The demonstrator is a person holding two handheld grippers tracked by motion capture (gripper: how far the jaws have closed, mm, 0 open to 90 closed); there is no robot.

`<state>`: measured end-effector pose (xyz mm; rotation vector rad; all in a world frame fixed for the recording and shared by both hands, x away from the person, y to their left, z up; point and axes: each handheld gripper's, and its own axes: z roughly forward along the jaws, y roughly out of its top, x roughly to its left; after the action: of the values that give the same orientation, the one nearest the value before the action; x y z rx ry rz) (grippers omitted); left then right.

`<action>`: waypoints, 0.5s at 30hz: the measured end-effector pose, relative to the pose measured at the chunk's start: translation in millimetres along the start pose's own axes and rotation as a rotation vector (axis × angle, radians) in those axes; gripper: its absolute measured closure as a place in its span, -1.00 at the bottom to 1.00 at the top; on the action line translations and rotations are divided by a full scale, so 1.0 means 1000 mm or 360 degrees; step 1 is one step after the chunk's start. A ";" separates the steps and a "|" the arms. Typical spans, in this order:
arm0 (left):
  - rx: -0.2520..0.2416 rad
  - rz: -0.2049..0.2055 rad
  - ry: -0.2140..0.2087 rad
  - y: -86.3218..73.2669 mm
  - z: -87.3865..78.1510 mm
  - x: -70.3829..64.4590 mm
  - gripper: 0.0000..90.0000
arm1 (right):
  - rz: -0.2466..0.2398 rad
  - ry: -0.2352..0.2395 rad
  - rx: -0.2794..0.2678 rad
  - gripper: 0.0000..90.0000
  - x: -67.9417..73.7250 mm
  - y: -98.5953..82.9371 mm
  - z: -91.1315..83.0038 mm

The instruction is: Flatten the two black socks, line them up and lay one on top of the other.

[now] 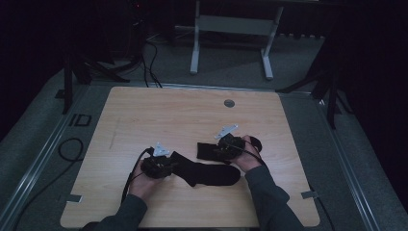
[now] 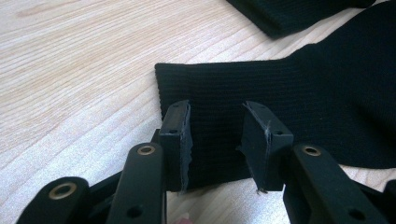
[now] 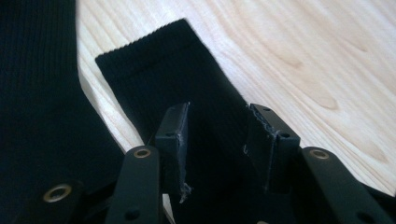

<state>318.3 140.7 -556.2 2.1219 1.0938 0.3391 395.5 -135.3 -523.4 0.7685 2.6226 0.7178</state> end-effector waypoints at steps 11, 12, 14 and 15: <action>-0.0001 -0.0001 -0.0001 0.000 0.000 0.000 0.39 | -0.0116 0.0093 0.0144 0.04 0.003 0.010 0.021; 0.0001 -0.0001 -0.0001 0.000 0.000 0.000 0.39 | -0.0097 0.0103 0.0153 -0.01 0.003 0.012 0.022; 0.0001 -0.0001 -0.0001 0.000 0.000 0.000 0.39 | -0.0080 0.0114 0.0155 -0.08 0.004 0.015 0.025; 0.0001 0.0000 -0.0001 0.000 0.000 0.000 0.39 | -0.0078 0.0120 0.0152 -0.11 0.005 0.016 0.026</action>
<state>318.4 140.3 -556.2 2.1224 1.0934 0.3384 409.6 -110.9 -536.5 0.7137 2.7507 0.6231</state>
